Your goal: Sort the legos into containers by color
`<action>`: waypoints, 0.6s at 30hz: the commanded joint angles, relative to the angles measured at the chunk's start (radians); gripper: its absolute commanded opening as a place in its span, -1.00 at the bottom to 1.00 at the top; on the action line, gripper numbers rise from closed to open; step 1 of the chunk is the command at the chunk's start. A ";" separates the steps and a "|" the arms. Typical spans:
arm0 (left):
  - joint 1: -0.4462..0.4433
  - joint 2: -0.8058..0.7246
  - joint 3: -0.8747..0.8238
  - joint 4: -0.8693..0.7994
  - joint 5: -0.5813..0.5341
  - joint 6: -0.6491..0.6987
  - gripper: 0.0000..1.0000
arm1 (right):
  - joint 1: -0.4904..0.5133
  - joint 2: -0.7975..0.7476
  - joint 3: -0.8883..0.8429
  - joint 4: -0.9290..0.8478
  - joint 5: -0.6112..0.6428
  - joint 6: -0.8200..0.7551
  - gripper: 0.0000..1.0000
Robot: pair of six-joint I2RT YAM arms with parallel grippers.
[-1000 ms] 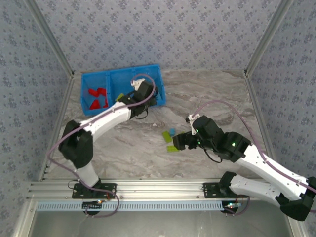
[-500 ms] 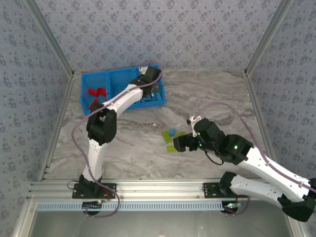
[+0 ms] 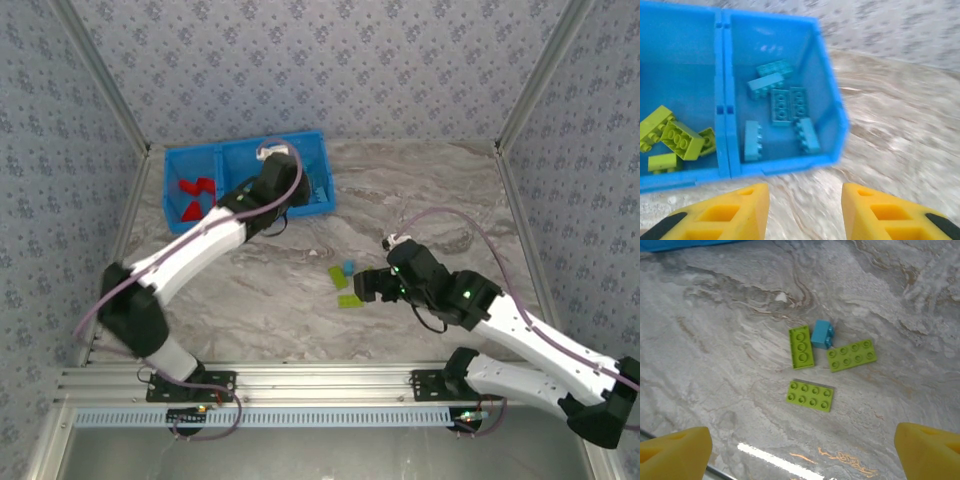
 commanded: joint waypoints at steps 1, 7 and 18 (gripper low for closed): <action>-0.085 -0.176 -0.149 0.054 0.070 0.133 -0.15 | -0.025 0.081 -0.012 0.045 -0.017 0.047 0.87; -0.214 -0.484 -0.391 -0.024 0.219 0.383 0.12 | -0.071 0.333 0.027 0.147 -0.039 0.041 0.65; -0.260 -0.771 -0.618 -0.091 0.227 0.250 0.26 | -0.145 0.732 0.141 0.310 -0.036 0.040 0.20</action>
